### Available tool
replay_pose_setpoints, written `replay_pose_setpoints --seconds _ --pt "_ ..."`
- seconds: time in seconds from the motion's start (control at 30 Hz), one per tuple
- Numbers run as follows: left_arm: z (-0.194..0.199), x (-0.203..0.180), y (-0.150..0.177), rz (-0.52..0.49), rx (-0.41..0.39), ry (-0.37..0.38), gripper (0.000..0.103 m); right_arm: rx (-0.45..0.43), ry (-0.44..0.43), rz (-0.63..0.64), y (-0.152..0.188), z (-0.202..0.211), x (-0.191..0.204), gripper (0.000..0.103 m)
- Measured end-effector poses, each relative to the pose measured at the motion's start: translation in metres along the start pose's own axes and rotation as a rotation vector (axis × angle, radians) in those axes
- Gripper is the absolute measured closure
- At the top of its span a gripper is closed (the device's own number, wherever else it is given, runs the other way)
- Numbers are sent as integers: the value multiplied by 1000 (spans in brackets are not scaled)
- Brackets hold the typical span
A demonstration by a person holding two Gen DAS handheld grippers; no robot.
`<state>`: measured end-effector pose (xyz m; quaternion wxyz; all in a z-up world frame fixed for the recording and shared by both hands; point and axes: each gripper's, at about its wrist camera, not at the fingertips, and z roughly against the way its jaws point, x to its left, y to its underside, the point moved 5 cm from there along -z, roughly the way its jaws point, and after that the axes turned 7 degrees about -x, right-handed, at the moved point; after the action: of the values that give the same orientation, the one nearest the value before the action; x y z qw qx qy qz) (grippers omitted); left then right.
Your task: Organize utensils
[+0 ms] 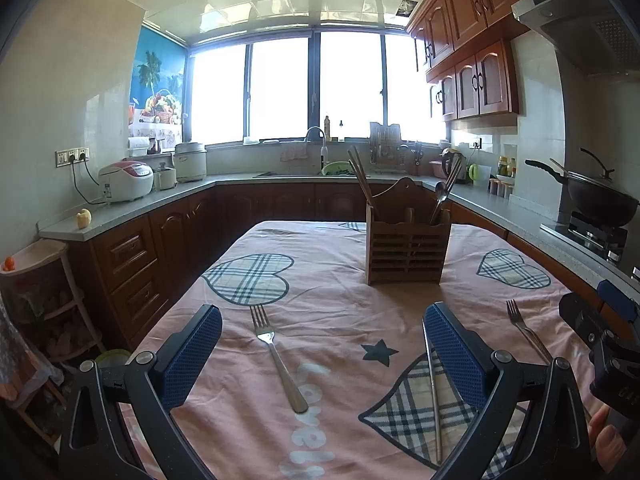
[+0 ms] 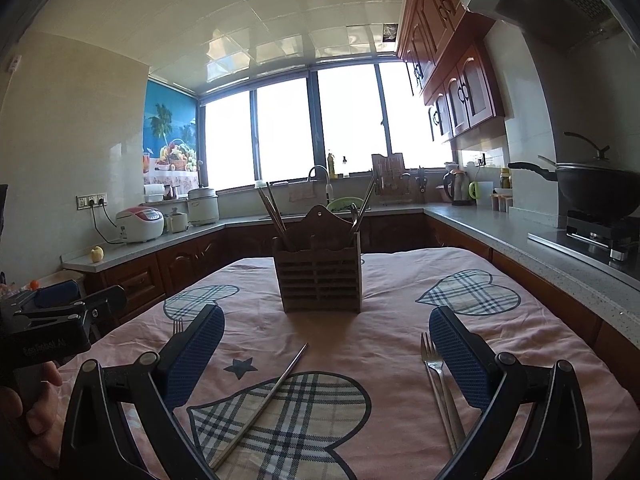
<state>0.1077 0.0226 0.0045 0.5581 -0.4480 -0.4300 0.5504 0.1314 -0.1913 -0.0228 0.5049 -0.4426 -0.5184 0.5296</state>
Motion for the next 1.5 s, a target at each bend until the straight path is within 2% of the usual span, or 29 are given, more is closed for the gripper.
replay_pose_setpoints --seconds 1.5 --pt "-1 -1 2 0 5 3 1 5 -10 2 -1 0 3 0"
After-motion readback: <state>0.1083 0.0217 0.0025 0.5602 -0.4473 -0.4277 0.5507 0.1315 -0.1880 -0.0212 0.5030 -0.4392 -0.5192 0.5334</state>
